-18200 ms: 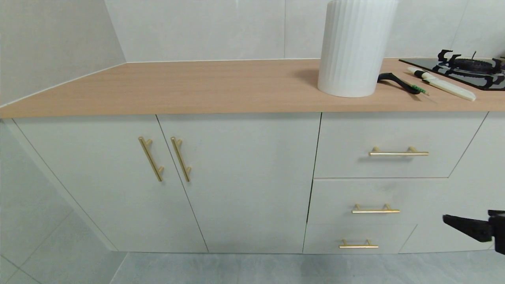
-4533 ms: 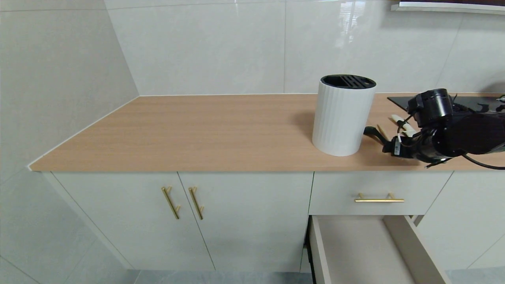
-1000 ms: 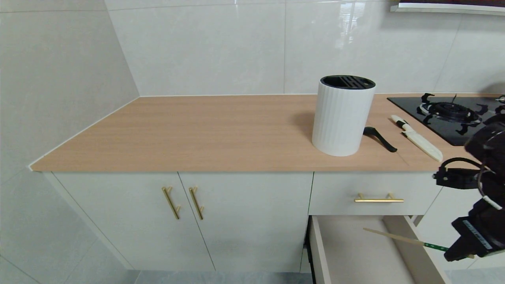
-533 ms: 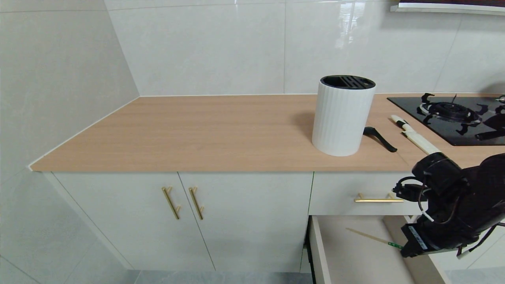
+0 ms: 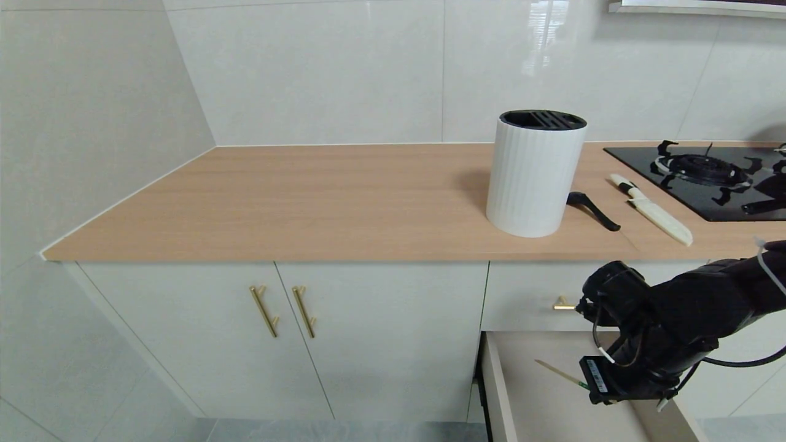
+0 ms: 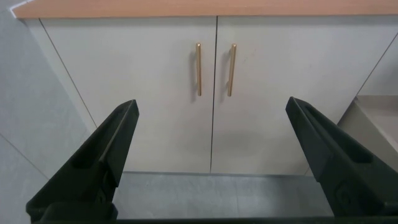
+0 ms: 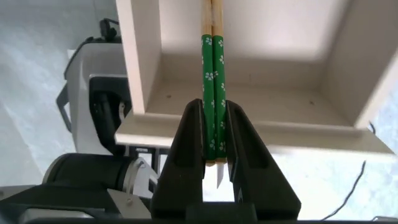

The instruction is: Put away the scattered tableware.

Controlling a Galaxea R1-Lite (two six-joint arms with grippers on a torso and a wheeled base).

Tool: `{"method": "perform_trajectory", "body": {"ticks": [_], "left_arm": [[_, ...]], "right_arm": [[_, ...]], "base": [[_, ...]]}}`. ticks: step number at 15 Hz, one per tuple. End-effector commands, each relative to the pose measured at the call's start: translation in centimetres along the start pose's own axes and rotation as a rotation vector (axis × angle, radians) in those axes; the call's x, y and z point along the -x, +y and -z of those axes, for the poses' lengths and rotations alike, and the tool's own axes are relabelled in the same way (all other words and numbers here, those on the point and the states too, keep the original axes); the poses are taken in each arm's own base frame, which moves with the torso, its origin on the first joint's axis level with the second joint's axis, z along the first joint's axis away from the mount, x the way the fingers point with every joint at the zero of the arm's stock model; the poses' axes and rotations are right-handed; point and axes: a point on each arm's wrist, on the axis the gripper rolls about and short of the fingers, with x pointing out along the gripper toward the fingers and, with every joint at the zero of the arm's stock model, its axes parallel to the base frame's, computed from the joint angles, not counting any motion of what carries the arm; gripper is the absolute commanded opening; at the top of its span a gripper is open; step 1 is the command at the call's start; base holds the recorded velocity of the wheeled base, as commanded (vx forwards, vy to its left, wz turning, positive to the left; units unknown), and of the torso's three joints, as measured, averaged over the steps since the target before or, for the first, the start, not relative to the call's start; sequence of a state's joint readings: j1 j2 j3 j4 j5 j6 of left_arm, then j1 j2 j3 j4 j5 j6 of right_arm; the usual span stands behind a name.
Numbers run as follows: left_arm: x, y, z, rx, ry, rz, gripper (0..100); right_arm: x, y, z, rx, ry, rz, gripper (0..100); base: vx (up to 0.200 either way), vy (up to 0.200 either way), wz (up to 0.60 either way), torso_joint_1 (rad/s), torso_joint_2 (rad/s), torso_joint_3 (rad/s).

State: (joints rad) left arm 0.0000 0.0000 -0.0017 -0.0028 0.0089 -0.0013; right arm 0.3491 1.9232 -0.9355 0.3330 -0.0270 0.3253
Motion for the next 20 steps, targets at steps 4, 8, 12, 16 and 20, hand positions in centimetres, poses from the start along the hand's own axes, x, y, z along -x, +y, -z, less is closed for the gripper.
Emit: {"method": "perform_trajectory", "body": {"ticks": [4, 8, 12, 16, 20], "left_arm": [[-0.01, 0.0, 0.0, 0.0, 0.001, -0.002, 100], [-0.01, 0.0, 0.01, 0.0, 0.003, 0.0, 100], [-0.01, 0.0, 0.0, 0.0, 0.001, 0.0, 100], [-0.01, 0.0, 0.0, 0.0, 0.001, 0.0, 100], [-0.01, 0.0, 0.0, 0.0, 0.001, 0.0, 100]], "right_arm": [[-0.39, 0.15, -0.1, 0.002, -0.009, -0.002, 0], [-0.85, 0.08, 0.13, 0.001, -0.073, -0.02, 0], [-0.9, 0.07, 0.03, 0.0, -0.104, -0.01, 0], [-1.01, 0.01, 0.17, -0.003, -0.163, -0.022, 0], [-0.82, 0.04, -0.02, -0.008, -0.233, -0.033, 0]], "base": [[0.0, 0.0, 0.0, -0.189, 0.45, 0.252], [0.0, 0.0, 0.0, -0.193, 0.48, 0.283], [0.0, 0.0, 0.0, -0.176, 0.47, 0.283], [0.0, 0.0, 0.0, -0.14, 0.44, 0.287], [0.0, 0.0, 0.0, -0.031, 0.1, 0.06]]}}
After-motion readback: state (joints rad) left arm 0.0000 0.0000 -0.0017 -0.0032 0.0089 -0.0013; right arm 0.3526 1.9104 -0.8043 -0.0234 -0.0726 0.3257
